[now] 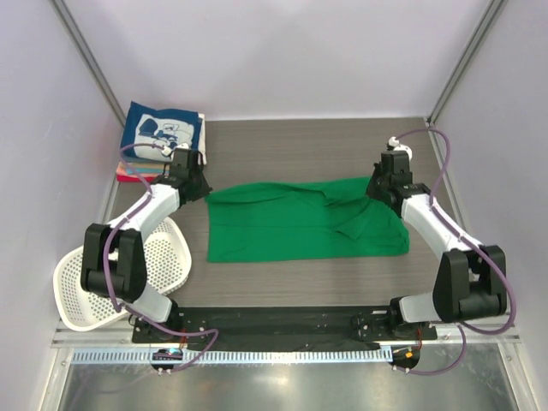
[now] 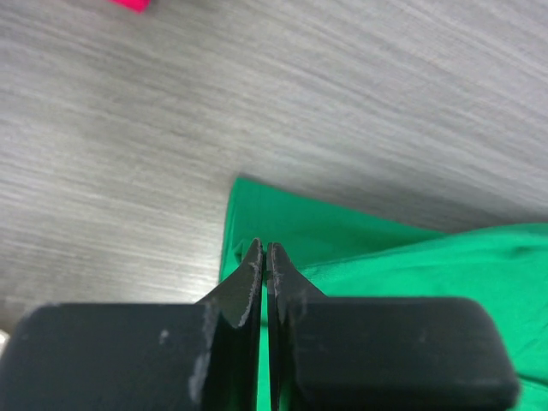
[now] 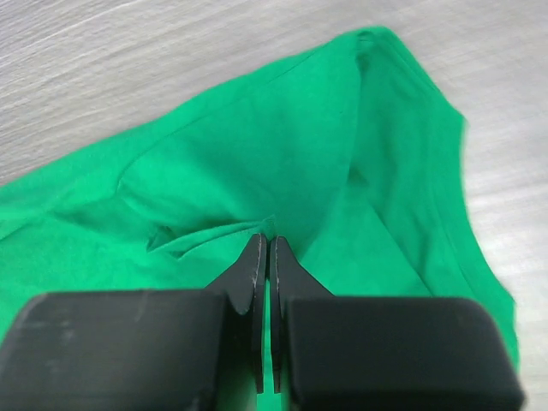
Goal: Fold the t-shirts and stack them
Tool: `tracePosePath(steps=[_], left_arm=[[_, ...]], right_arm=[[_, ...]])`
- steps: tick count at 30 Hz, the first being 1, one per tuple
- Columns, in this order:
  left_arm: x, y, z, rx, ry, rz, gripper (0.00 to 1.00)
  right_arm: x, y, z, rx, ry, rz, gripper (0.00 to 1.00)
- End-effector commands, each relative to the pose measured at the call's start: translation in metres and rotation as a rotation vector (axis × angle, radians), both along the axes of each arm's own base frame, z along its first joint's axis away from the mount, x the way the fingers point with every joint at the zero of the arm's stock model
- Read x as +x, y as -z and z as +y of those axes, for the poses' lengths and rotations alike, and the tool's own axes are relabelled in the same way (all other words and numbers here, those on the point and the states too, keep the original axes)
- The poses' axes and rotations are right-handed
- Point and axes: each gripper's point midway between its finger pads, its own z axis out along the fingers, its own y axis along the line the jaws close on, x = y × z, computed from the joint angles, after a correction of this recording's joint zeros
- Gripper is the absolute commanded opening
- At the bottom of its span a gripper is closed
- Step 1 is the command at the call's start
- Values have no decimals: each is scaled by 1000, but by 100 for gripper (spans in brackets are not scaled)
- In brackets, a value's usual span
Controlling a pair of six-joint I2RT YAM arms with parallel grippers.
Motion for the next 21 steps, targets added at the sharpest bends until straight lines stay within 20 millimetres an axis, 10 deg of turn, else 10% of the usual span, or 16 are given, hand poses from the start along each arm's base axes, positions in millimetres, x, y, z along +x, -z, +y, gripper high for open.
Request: tracePosePath(steps=[1,21], left_arm=[[3,-16,2,-6,-7,-66,0],[-5,-6,-10,-49,43,-61,0]], right_arm=[[-8,-25,-13,7,90,-106,1],[-77,-30,-51,52,302,-155,1]])
